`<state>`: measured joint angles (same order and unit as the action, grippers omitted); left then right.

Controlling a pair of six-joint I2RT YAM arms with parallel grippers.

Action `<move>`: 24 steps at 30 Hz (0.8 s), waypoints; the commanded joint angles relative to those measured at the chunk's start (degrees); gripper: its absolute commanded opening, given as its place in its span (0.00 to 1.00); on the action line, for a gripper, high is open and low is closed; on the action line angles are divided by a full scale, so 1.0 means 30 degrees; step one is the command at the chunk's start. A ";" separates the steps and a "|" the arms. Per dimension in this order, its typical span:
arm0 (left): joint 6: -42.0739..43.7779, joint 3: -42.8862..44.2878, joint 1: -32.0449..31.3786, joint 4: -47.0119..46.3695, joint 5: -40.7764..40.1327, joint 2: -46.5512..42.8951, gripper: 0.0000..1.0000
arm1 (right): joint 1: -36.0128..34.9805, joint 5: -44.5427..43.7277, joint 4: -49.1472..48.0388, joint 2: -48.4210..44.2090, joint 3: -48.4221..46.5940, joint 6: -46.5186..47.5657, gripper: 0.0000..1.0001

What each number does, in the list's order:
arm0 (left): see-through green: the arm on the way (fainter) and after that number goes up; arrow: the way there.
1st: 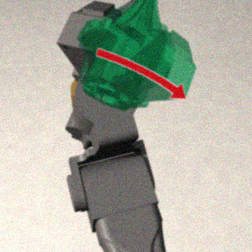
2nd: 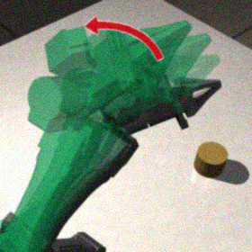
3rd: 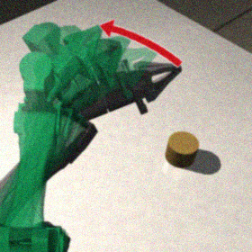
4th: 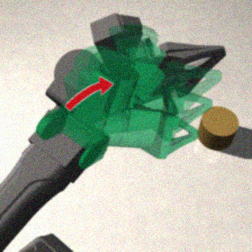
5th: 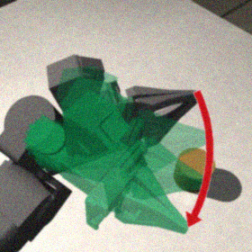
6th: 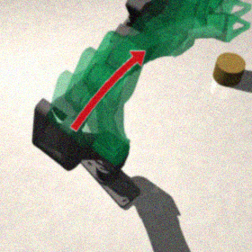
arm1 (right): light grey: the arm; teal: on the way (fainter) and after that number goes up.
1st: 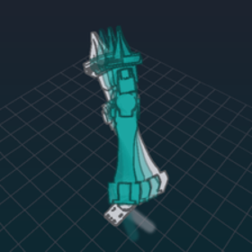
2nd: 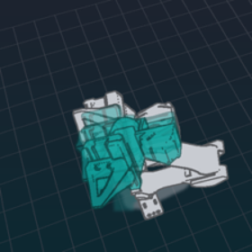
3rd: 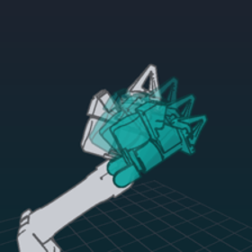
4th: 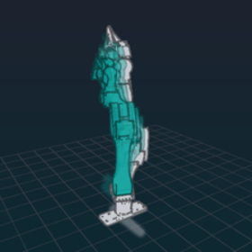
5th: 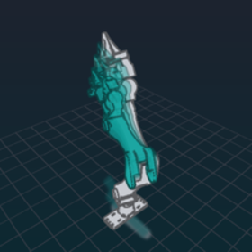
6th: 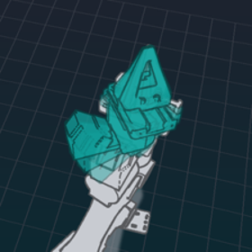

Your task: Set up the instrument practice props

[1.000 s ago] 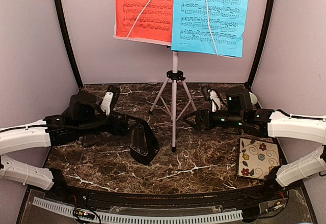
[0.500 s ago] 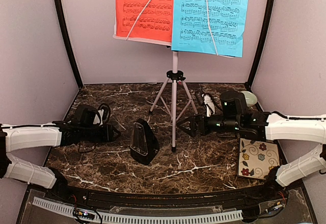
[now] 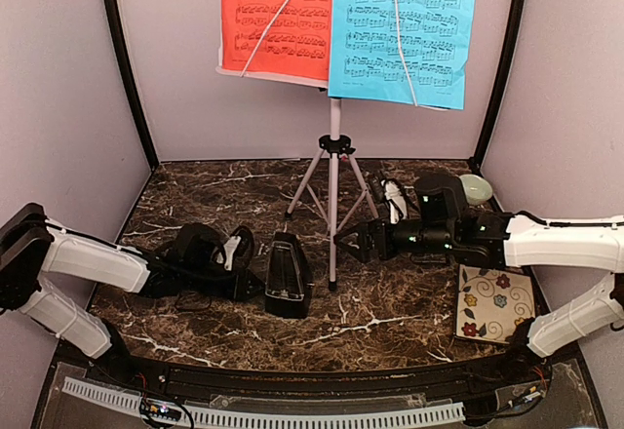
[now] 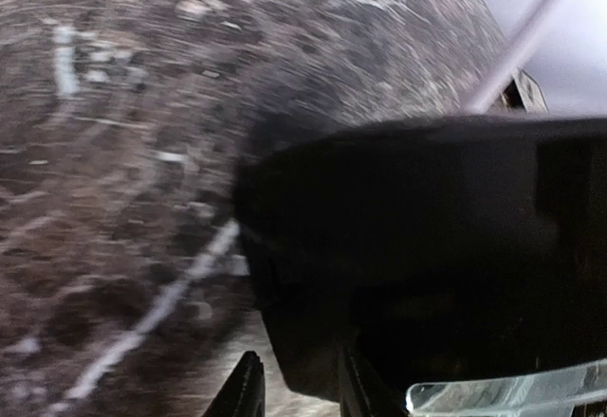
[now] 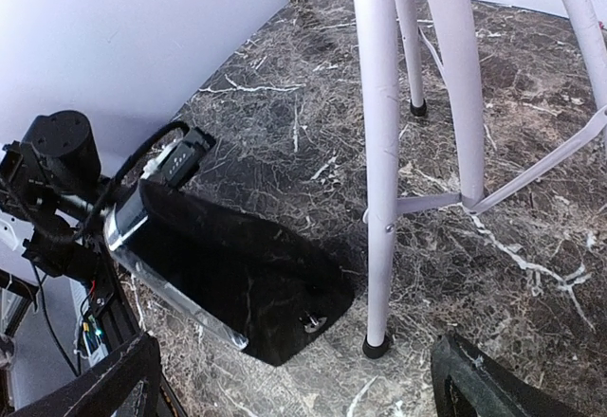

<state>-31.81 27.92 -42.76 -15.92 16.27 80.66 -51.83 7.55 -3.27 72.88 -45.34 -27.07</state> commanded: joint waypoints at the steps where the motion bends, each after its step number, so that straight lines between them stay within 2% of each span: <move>1: -0.0559 -0.0631 -0.1868 -0.3092 0.0417 0.0304 0.28 | -0.0255 -0.0336 -0.0048 0.0404 -0.0909 0.0092 1.00; 4: -0.0713 -0.1037 -0.2954 -0.4944 0.0223 0.0698 0.28 | -0.0502 -0.0880 0.0575 0.0492 -0.1317 0.0377 1.00; 7: -0.0416 -0.0554 -0.3653 -0.5328 0.0397 0.1237 0.29 | -0.0698 -0.1087 0.0383 0.0584 -0.1220 0.0201 1.00; 11: -0.0420 -0.1187 -0.3719 -0.6767 0.0894 0.0983 0.29 | -0.1520 -0.2305 0.0906 0.0967 -0.1777 0.0333 1.00; 13: -0.0486 -0.2615 -0.3731 -0.8321 0.0196 -0.0159 0.30 | -0.2018 -0.2974 0.1052 0.1180 -0.2145 0.0220 1.00; 15: -0.0088 -0.3969 -0.3705 -0.8505 -0.1506 -0.2018 0.33 | -0.2585 -0.3890 0.1218 0.1460 -0.2655 -0.0093 1.00; 18: 0.1234 -0.5333 -0.3662 -0.7174 -0.3901 -0.5035 0.40 | -0.3614 -0.6103 0.1912 0.2333 -0.3729 -0.1394 1.00; 21: 0.2060 -0.5540 -0.3368 -0.5626 -0.4786 -0.6546 0.43 | -0.5212 -0.8635 0.2975 0.3464 -0.5068 -0.2123 1.00; 24: 0.1952 -0.5899 -0.2968 -0.5487 -0.5154 -0.7419 0.45 | -0.6693 -1.1273 0.3891 0.4769 -0.6493 -0.3053 1.00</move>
<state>-28.40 11.81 -52.95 -34.59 5.50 61.19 -67.00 -13.30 4.51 83.46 -59.90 -31.68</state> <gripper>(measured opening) 0.441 0.999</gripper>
